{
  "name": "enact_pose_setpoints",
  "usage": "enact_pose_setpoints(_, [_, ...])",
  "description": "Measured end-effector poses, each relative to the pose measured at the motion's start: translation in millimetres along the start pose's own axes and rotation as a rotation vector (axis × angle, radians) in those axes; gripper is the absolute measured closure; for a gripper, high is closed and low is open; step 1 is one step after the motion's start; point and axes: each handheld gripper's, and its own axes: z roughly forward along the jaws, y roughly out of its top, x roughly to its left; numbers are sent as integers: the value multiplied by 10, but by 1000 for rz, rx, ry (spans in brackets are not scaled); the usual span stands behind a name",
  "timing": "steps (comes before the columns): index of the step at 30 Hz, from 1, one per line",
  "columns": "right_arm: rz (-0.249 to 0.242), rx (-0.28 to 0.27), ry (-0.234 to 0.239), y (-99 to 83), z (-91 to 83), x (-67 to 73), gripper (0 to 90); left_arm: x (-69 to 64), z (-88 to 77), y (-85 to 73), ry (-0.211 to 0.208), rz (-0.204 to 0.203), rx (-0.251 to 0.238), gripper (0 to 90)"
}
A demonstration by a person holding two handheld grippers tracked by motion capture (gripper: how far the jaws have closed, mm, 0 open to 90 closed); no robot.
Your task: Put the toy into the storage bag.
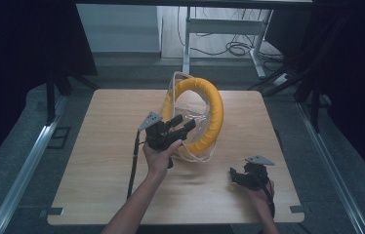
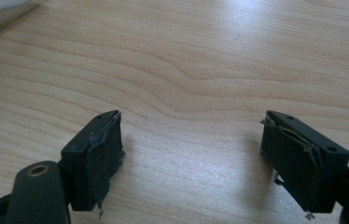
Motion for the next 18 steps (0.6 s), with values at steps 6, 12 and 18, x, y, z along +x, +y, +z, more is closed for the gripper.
enact_pose_setpoints(6, [0, 1, 0, 1, -1, 0, 211, 107, -180, -46, 27, 29, 40, 375])
enact_pose_setpoints(12, [1, 1, -1, 0, -1, -1, 211, 218, -387, -124, 21, 42, 86, 374])
enact_pose_setpoints(18, [3, 0, -3, 1, 0, 0, 211, 291, -579, -193, 39, 65, 104, 380])
